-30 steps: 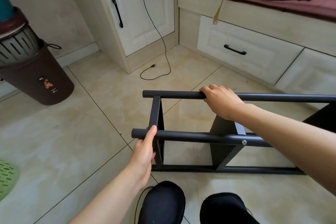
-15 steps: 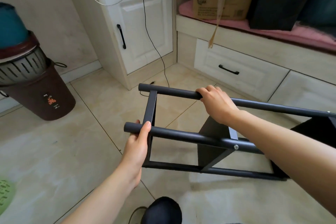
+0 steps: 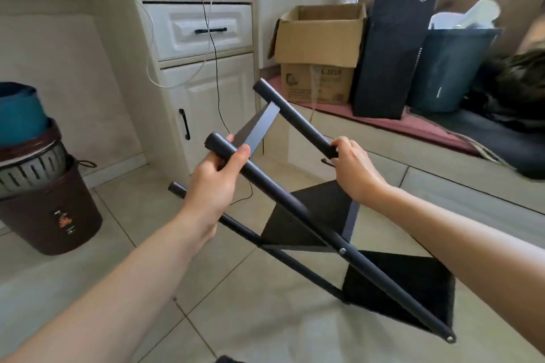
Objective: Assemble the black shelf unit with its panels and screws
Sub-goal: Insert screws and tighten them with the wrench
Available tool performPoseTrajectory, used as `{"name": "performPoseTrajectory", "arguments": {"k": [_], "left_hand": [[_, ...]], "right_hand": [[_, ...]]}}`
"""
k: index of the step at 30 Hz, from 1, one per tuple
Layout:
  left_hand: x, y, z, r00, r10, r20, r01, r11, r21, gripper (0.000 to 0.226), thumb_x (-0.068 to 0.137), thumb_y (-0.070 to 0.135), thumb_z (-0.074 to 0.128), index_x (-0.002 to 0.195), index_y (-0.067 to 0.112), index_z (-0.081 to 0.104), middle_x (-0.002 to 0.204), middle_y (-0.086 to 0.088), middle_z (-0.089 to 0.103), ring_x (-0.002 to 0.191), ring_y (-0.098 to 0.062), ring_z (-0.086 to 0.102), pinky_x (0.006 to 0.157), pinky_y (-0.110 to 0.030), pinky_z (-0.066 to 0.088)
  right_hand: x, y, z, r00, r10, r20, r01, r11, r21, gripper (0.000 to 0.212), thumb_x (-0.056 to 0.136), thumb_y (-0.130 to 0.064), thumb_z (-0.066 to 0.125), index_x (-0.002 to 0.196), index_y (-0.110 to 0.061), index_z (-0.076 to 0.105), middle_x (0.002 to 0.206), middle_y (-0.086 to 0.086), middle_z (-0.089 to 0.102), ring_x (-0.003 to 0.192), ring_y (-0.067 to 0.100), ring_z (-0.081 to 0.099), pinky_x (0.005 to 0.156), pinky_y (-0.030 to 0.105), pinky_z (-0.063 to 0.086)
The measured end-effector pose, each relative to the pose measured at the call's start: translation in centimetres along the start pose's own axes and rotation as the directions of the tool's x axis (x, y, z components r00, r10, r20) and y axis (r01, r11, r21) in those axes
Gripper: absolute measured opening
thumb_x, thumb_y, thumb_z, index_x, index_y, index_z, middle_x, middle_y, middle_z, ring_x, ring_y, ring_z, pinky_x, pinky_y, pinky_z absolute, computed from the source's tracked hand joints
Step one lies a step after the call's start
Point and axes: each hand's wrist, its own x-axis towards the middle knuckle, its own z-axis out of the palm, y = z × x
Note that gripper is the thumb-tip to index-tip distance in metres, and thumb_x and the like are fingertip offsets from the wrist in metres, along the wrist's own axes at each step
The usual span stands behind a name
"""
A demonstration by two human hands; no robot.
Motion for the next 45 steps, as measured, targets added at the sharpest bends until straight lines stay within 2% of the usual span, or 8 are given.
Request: {"name": "performPoseTrajectory", "arguments": {"k": [4,6,14,20,25,31,36,45], "left_hand": [[-0.5,4.2,1.4,0.987,0.153,0.041,-0.157,0.978,0.136,0.037,0.095,0.046,0.062,0.131,0.037,0.060,0.111,0.019,0.067,0.100,0.010,0.061,0.066,0.003,0.041],[-1.1,5.4,2.3,0.976,0.208,0.065,-0.216,0.963,0.162,0.032,0.096,0.038,0.063,0.128,0.031,0.061,0.110,0.012,0.067,0.102,0.003,0.063,0.066,0.003,0.043],[-3.0,7.0,7.0,0.903,0.341,0.261,-0.395,0.898,0.195,0.020,0.097,0.023,0.063,0.117,0.022,0.065,0.097,0.009,0.062,0.078,0.015,0.057,0.066,-0.002,0.042],[-3.8,6.4,9.9,0.830,0.416,0.372,-0.500,0.850,0.164,0.014,0.094,0.017,0.066,0.104,0.026,0.066,0.109,0.014,0.066,0.089,0.003,0.058,0.078,-0.009,0.042],[-4.8,6.0,11.5,0.746,0.443,0.497,-0.563,0.818,0.117,0.017,0.086,0.027,0.065,0.103,0.028,0.065,0.122,0.014,0.061,0.112,-0.007,0.058,0.093,-0.017,0.044],[-5.9,5.6,12.4,0.664,0.415,0.622,-0.599,0.793,0.110,0.026,0.093,0.011,0.068,0.114,0.026,0.065,0.134,0.011,0.056,0.123,0.004,0.052,0.097,-0.004,0.036],[-5.5,5.8,12.3,0.740,0.398,0.543,-0.564,0.806,0.179,0.028,0.091,0.012,0.070,0.116,0.021,0.063,0.126,0.010,0.064,0.124,-0.006,0.056,0.113,-0.025,0.037],[-6.7,5.4,10.3,0.836,0.399,0.377,-0.495,0.845,0.203,0.039,0.082,0.004,0.080,0.105,0.031,0.062,0.109,0.009,0.073,0.111,-0.005,0.066,0.106,-0.024,0.046]], "right_hand": [[-1.8,0.3,-2.1,0.993,0.107,-0.044,-0.100,0.986,0.131,0.018,0.099,-0.008,0.050,0.105,-0.022,0.042,0.103,0.000,0.048,0.081,0.009,0.048,0.063,0.023,0.037],[-3.3,1.0,-2.4,0.988,0.151,-0.043,-0.141,0.973,0.183,0.017,0.099,-0.007,0.050,0.105,-0.020,0.042,0.101,0.001,0.050,0.081,0.006,0.047,0.059,0.019,0.034],[-9.1,4.8,-4.4,0.945,0.324,-0.038,-0.294,0.897,0.329,0.018,0.099,-0.010,0.055,0.101,-0.020,0.041,0.098,-0.002,0.054,0.082,0.005,0.053,0.061,0.021,0.041],[-13.7,6.5,-6.0,0.922,0.386,0.001,-0.359,0.856,0.371,0.023,0.096,-0.003,0.055,0.109,-0.017,0.043,0.106,0.004,0.058,0.098,0.027,0.060,0.086,0.047,0.054],[-17.2,7.5,-6.8,0.906,0.424,-0.003,-0.388,0.831,0.398,0.032,0.093,0.002,0.056,0.113,-0.019,0.043,0.100,-0.001,0.058,0.098,0.030,0.061,0.089,0.048,0.053],[-19.3,8.5,-7.6,0.870,0.492,0.007,-0.446,0.783,0.434,0.027,0.090,0.005,0.057,0.109,-0.009,0.043,0.100,0.014,0.059,0.098,0.040,0.059,0.086,0.057,0.052],[-19.5,8.1,-7.8,0.876,0.481,0.037,-0.448,0.782,0.434,0.025,0.092,-0.002,0.060,0.109,-0.009,0.044,0.099,0.010,0.058,0.098,0.036,0.061,0.087,0.053,0.052],[-20.3,6.8,-6.8,0.874,0.468,0.130,-0.478,0.781,0.402,0.026,0.091,-0.009,0.065,0.107,-0.009,0.045,0.102,0.009,0.059,0.097,0.031,0.061,0.081,0.044,0.056]]}}
